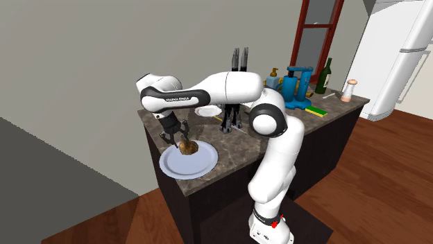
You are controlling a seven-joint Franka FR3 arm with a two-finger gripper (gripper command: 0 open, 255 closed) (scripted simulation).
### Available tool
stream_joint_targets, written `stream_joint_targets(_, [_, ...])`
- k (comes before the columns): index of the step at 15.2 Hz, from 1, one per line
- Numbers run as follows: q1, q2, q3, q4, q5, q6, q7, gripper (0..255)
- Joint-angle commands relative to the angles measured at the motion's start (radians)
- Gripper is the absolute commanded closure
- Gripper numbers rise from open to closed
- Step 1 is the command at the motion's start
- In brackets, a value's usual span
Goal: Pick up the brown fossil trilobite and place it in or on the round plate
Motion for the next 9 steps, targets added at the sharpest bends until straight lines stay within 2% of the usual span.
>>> stream_joint_targets(1, [0.0,-0.002,0.0,-0.03,0.001,0.029,0.002,255])
stream_joint_targets(7, [0.0,-0.003,0.0,-0.109,0.003,0.107,0.009,255])
stream_joint_targets(9, [0.001,-0.003,0.0,-0.109,0.003,0.107,0.009,255])
